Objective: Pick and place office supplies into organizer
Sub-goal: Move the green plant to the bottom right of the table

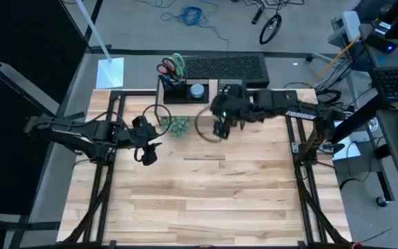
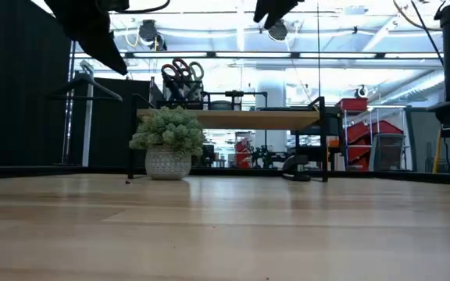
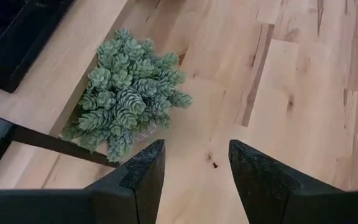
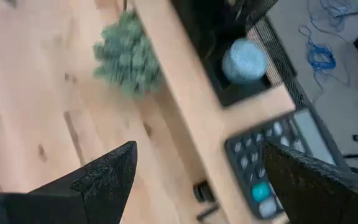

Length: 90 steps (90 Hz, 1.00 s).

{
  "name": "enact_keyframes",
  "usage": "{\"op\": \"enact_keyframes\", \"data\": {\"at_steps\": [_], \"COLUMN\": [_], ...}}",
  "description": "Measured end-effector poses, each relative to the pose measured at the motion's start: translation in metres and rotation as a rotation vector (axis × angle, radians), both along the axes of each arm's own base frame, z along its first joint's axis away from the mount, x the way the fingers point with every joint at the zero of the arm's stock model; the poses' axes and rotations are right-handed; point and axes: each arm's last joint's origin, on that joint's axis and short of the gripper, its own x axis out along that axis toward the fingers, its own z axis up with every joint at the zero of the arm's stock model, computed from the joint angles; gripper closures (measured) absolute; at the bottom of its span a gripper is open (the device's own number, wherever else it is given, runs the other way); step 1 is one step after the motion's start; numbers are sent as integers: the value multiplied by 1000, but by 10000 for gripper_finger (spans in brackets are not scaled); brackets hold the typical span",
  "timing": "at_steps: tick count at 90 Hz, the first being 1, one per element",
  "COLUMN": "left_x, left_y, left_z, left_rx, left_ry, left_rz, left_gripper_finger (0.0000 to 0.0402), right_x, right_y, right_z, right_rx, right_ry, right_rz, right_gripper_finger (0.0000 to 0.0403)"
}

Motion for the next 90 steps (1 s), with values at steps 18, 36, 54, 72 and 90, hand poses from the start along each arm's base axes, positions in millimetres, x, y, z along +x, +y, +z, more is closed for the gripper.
{"op": "enact_keyframes", "data": {"at_steps": [18,36,54,72,90], "left_x": [-3,-6,-11,-11,-11], "left_y": [0,1,1,2,10], "left_z": [-4,-24,-56,-86,-110], "left_rx": [-18,-65,-113,-107,-51], "left_ry": [35,58,50,-2,-115], "left_rz": [30,100,172,168,232], "left_gripper_finger": [235,235,235,235,235], "right_x": [-17,-32,-36,-33,-11], "right_y": [19,30,34,24,8], "right_z": [-46,-121,-201,-249,-279], "right_rx": [6,42,143,31,13], "right_ry": [-61,-286,-592,-689,-682], "right_rz": [-26,4,128,181,132], "right_gripper_finger": [78,78,78,78,78]}}
